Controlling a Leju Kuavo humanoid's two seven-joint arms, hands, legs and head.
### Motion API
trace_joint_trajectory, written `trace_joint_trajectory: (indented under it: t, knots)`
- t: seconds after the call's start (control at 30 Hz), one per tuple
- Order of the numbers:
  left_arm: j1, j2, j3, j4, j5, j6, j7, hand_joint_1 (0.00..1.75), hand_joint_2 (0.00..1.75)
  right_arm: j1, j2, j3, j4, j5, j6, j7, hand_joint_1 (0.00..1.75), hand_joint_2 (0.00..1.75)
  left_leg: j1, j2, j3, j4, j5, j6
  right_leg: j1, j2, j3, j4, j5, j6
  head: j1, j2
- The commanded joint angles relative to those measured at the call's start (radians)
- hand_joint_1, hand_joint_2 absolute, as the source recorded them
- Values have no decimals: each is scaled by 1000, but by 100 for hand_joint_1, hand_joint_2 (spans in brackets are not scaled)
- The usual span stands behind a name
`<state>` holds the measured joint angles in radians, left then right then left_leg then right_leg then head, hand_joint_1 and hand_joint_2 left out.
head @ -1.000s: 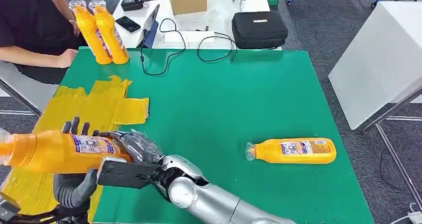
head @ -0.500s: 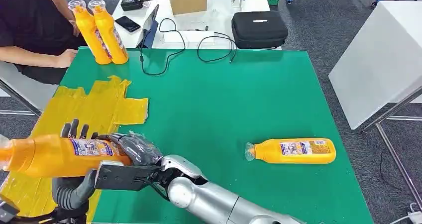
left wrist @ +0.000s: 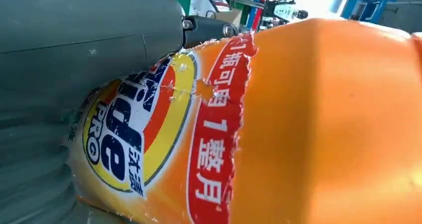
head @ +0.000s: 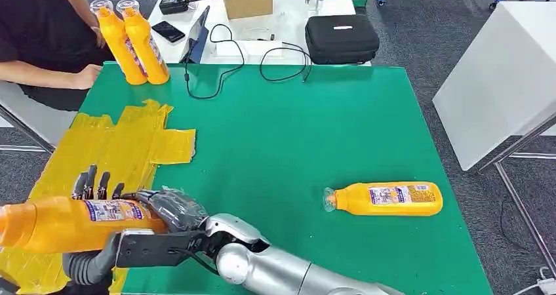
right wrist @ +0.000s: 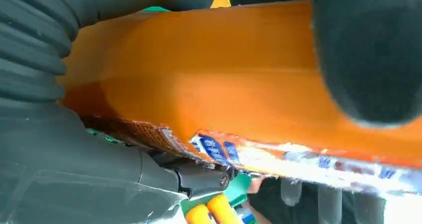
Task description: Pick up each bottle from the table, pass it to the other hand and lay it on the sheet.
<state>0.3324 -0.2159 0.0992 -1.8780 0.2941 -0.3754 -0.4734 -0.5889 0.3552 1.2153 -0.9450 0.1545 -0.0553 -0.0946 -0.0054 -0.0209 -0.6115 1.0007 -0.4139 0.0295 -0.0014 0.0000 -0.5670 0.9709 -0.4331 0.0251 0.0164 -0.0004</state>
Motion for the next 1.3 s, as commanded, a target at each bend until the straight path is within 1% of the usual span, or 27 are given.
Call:
trace_joint_trajectory:
  t: [0.03, 0.13, 0.23, 0.3, 0.33, 0.4, 0.43, 0.6, 0.63, 0.7, 0.73, 0.8, 0.83, 0.9, 0.93, 0.97, 1.0, 1.03, 1.07, 1.1, 1.13, 1.17, 1.2, 1.3]
  knots:
    - [-61, 4, -22, 27, 0, 5, -4, 175, 175, 21, -6, 136, 78, -7, 9, -8, 175, 175, 1, -1, 5, -2, -1, -2, 1, -3, 6, -2, -1, 0, 0, 0]
    - [-61, 1, -23, 28, 2, 2, -7, 175, 175, 17, -6, 134, 81, -8, 11, -7, 175, 175, 1, -1, 3, -1, 0, -1, 1, -3, 3, -2, -1, 0, 0, 0]
    - [-60, 0, -22, 26, 4, 1, -9, 175, 175, 18, -6, 135, 83, -9, 14, -7, 175, 175, 1, -2, 5, -1, -1, -2, 1, -4, 6, -2, -2, 0, 0, 0]
    - [-60, 0, -20, 25, 6, -1, -11, 175, 175, 19, -6, 135, 83, -9, 14, -7, 175, 175, 0, -1, 2, -1, 0, -1, 0, -2, 3, -2, 0, 0, 0, 0]
    - [-60, 0, -20, 25, 6, -1, -11, 175, 175, 19, -6, 135, 83, -9, 14, -7, 175, 175, 1, -1, 4, -2, 0, -2, 1, -3, 5, -2, -1, 0, 0, 0]
    - [-60, 0, -20, 25, 6, -2, -11, 175, 175, 18, -6, 134, 83, -9, 15, -7, 175, 175, 0, -1, 2, -1, 0, -1, 0, -3, 3, -1, -1, 0, 0, 0]
    - [-60, 0, -20, 25, 6, -2, -11, 175, 175, 18, -6, 134, 83, -9, 15, -7, 175, 175, 1, -1, 4, -1, -1, -2, 1, -4, 5, -2, -1, 0, 0, 0]
    - [-60, 0, -20, 25, 6, -2, -11, 175, 175, 18, -6, 134, 83, -9, 15, -7, 175, 175, 0, -1, 2, -1, 0, -1, 0, -3, 3, -2, -1, 0, 0, 0]
    - [-60, 0, -20, 25, 6, -2, -11, 175, 175, 18, -6, 134, 83, -9, 15, -7, 175, 175, 1, -2, 4, -2, 0, -2, 1, -4, 6, -2, -1, 0, 0, 0]
    - [-60, 0, -20, 26, 7, -2, -11, 175, 175, 19, -6, 134, 84, -9, 14, -7, 175, 175, 1, -1, 3, -1, 0, -2, 0, -3, 4, -2, -1, 0, 0, 0]
    - [-61, 0, -19, 27, 9, -4, -12, 175, 175, 18, -6, 134, 85, -10, 14, -7, 175, 175, 1, -2, 4, -1, 0, -2, 1, -4, 5, -2, -1, 0, 0, 0]
    - [-61, -1, -15, 28, 12, -6, -12, 175, 175, 21, -6, 129, 88, -10, 8, -8, 175, 175, 1, -1, 2, -1, 0, -1, 0, -3, 3, -2, -1, 0, 0, 0]
    - [-61, -2, -14, 28, 13, -8, -12, 175, 175, 23, -6, 125, 90, -9, 2, -10, 175, 175, 1, -2, 4, -2, 0, -2, 1, -4, 5, -2, -1, 0, 0, 0]
    - [-60, -2, -10, 27, 14, -11, -11, 175, 175, 26, -6, 112, 98, -7, -10, -17, 175, 175, 0, -1, 2, -1, 0, -1, 0, -3, 2, -2, 0, 0, 0, 0]
    - [-60, -2, -8, 27, 15, -12, -10, 175, 175, 28, -6, 106, 100, -2, -17, -24, 175, 175, 1, -2, 4, -2, 0, -2, 1, -3, 5, -2, -1, 0, 0, 0]
    - [-61, -3, -5, 27, 15, -12, -9, 175, 175, 30, -6, 86, 105, 8, -38, -39, 12, 175, 1, -2, 3, -1, 0, -1, 0, -3, 3, -2, -1, 0, 0, 0]
    - [-59, -6, 1, 24, 15, -9, -9, 175, 175, 35, -6, 55, 110, 7, -43, -50, 0, 175, 1, -2, 4, -2, 0, -2, 1, -4, 5, -2, -1, 0, 0, 0]
    - [-56, -6, 7, 20, 14, -8, -9, 175, 175, 36, -6, 27, 121, 18, -53, -54, 0, 0, 1, -2, 3, -1, 0, -2, 1, -4, 4, -2, -1, 0, 0, 0]
    - [-58, -7, 14, 20, 8, -6, -9, 175, 175, 41, -6, -18, 128, 34, -57, -78, 0, 0, 1, -2, 5, -2, 0, -2, 1, -4, 6, -2, -1, 0, 0, 0]
    - [-61, -10, 28, 18, -10, 4, -14, 175, 175, 51, -6, -86, 137, 74, -46, -99, 0, 0, 0, -2, 2, -1, 0, -1, 0, -3, 3, -1, -1, 0, 0, 0]
    - [-64, -12, 39, 14, -35, 18, -22, 175, 175, 63, -14, -138, 123, 118, -36, -110, 0, 0, 1, -2, 3, -1, 0, -2, 1, -4, 4, -2, -1, 0, 0, 0]
    - [-68, -14, 53, 11, -69, 42, -31, 175, 175, 78, -27, -187, 95, 147, -26, -114, 0, 0, 1, -2, 1, -1, 0, -1, 1, -3, 2, -1, 0, 0, 0, 0]
    - [-75, -17, 76, 5, -134, 92, -43, 175, 175, 96, -43, -240, 52, 186, -14, -115, 0, 0, 1, -2, 3, -1, 0, -2, 1, -4, 4, -2, -1, 0, 0, 0]
    - [-111, -6, 129, 6, -294, 209, -77, 175, 175, 124, -83, -334, -50, 243, 13, -106, 0, 0, 1, -2, 2, 0, 0, -2, 1, -4, 4, -1, -1, 0, 0, 0]
